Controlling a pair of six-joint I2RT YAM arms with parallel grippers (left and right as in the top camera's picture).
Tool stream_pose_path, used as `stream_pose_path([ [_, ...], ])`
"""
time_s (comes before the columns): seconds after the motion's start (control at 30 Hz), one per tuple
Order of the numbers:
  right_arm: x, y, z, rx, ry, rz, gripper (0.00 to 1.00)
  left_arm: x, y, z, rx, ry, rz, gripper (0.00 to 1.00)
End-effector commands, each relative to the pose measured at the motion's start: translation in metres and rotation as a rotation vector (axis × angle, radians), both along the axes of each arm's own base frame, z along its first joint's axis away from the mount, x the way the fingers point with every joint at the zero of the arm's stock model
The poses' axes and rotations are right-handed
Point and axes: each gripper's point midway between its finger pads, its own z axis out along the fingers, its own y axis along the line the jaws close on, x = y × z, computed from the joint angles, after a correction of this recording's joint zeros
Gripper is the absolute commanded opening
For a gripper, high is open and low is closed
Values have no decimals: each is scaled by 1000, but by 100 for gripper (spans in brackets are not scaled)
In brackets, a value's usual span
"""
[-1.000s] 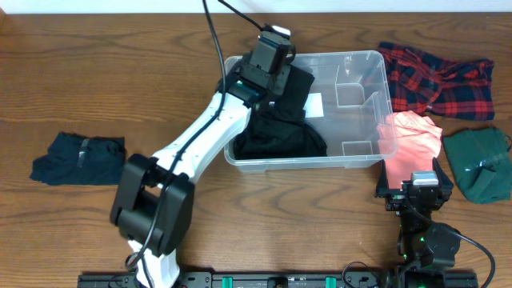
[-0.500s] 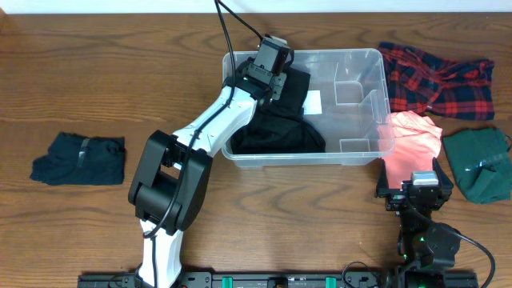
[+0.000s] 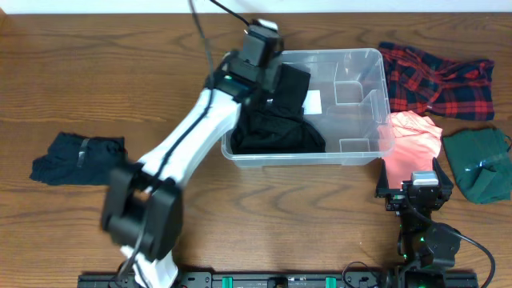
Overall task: Pack container
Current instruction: 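Lower the garment into the container's left side and release it, then withdraw the left gripper toward the dark teal garment on the left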
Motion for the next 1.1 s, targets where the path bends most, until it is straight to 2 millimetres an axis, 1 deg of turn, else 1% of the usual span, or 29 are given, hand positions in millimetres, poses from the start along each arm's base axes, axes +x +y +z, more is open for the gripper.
stream_pose_path([
  [0.0,0,3,0,-10,0,11,99,-8,39,51,37,-93,126,25],
  [0.03,0,3,0,-10,0,11,99,-12,51,56,55,-96,160,25],
  [0.07,0,3,0,-10,1,11,99,-19,70,62,82,-90,224,25],
  [0.1,0,3,0,-10,0,11,99,-24,82,64,96,-81,262,25],
  [0.17,0,3,0,-10,0,11,99,-36,111,61,133,-39,357,25],
  [0.2,0,3,0,-10,1,11,99,-42,126,56,147,-6,404,26],
  [0.3,0,3,0,-10,0,11,99,-61,167,33,163,111,531,40],
  [0.33,0,3,0,-10,0,11,99,-68,180,25,163,151,578,42],
  [0.5,0,3,0,-10,0,11,99,-98,249,-8,186,303,776,68],
  [0.57,0,3,0,-10,0,11,99,-105,272,-16,190,338,833,74],
  [0.63,0,3,0,-10,0,11,99,-113,295,-26,184,374,888,77],
  [0.7,0,3,0,-10,0,11,99,-118,307,-37,149,417,912,84],
  [0.8,0,3,0,-10,0,11,99,-127,320,-57,92,489,935,90],
  [0.9,0,3,0,-10,0,11,99,-140,336,-76,97,547,980,98],
  [1.07,0,3,0,-10,1,11,99,-166,358,-109,112,660,1044,98],
])
